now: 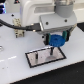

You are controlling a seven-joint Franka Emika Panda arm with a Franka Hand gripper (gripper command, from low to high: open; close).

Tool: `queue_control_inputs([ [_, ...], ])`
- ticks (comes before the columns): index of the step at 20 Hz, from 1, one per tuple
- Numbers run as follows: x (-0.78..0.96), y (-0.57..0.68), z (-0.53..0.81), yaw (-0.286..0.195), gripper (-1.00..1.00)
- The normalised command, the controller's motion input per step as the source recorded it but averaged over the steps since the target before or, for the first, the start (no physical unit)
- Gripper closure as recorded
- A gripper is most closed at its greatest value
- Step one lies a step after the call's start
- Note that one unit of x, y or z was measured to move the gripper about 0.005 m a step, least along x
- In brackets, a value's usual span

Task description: Insert the blue gear onto the right peg, followed by the red gear

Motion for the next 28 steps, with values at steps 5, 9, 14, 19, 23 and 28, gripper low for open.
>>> queue_control_inputs([
  [5,0.33,-0.19,-0.02,0.0,1.0],
  [9,0.2,-0.14,-0.04,0.0,1.0],
  [14,0.24,-0.05,0.16,0.0,1.0],
  [19,0.34,-0.03,0.28,0.0,1.0],
  [23,0.27,-0.1,0.13,0.0,1.0],
  [28,0.29,-0.14,0.01,0.0,1.0],
])
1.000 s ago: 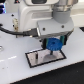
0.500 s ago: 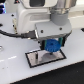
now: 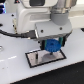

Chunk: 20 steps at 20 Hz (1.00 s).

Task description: Insert the blue gear onto the right peg, followed by the red gear

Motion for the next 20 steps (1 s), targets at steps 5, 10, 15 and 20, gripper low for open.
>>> queue_control_inputs([
  [5,0.26,-0.07,0.03,0.0,1.0],
  [10,0.2,0.0,0.12,0.0,1.0],
  [15,0.22,0.01,0.13,0.0,1.0],
  [20,0.25,0.0,0.23,0.0,1.0],
])
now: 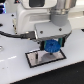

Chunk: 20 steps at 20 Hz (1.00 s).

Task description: Insert the blue gear onto the right peg, followed by the red gear

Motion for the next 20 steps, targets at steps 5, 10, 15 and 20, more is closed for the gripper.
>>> queue_control_inputs([
  [5,0.28,-0.07,0.21,0.0,1.0],
  [10,0.31,-0.14,0.21,0.0,1.0],
  [15,0.25,-0.01,-0.04,0.0,1.0],
  [20,0.19,0.01,0.0,0.0,1.0],
])
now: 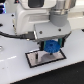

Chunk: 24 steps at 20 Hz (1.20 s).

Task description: Insert the blue gear onto the right peg, followed by the red gear

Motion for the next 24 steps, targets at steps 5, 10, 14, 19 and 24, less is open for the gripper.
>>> queue_control_inputs([
  [5,0.13,0.01,0.13,0.0,1.0],
  [10,0.37,-0.01,0.28,0.0,1.0],
  [14,0.55,-0.01,0.48,0.0,1.0],
  [19,0.22,0.0,0.0,0.0,1.0],
  [24,0.2,-0.01,-0.12,0.0,1.0],
])
